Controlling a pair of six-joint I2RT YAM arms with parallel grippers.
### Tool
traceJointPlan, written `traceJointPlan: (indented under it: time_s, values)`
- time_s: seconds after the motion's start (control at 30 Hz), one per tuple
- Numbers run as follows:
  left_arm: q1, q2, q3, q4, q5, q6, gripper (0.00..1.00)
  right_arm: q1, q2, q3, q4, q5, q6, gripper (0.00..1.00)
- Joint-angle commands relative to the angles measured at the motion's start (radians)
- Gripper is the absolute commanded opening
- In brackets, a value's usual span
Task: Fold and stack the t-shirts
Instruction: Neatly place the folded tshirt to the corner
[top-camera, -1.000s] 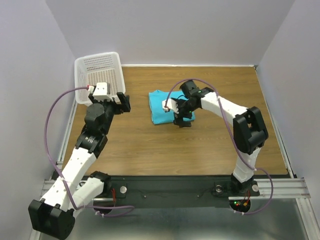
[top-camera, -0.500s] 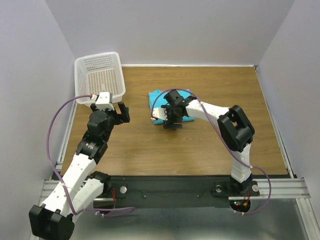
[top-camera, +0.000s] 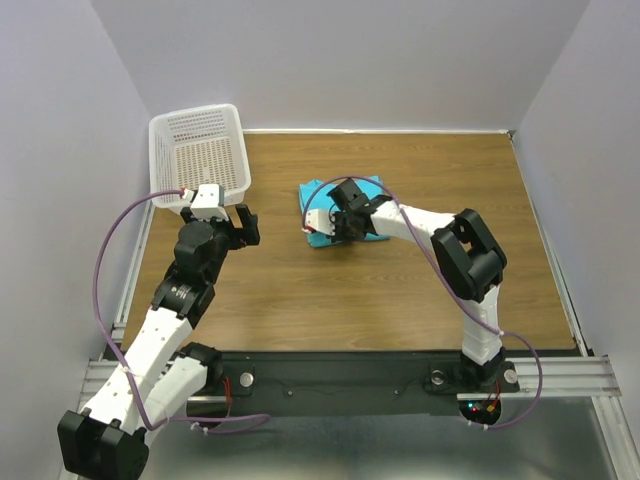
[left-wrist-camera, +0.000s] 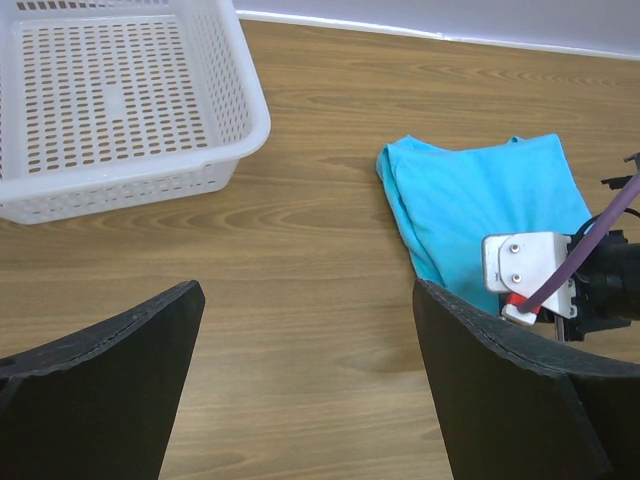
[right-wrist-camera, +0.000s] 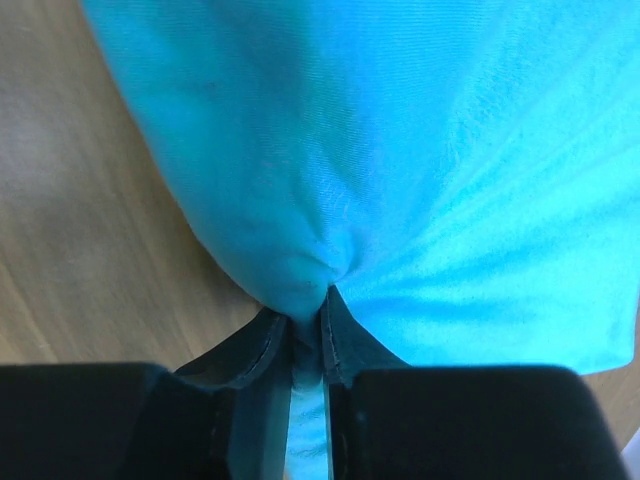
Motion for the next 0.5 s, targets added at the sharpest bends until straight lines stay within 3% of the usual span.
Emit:
traceJointPlan:
  time_s: [0.0,0.1,0.47]
  values:
    - [0.000,-0.017,0.012,0.042,0.005,-0.002,0.97,-0.050,-0.010,-0.050,0.024,0.051,0.038,0.13]
    - [-0.001,-0.014,0.012,0.044,0.010,-0.001,0.97,-0.100,-0.046,-0.082,0.032,0.053,0.030,0.06]
    - [-0.001,0.008,0.009,0.053,0.034,-0.011,0.97,-0.431,-0.122,-0.139,0.051,0.025,-0.146,0.06]
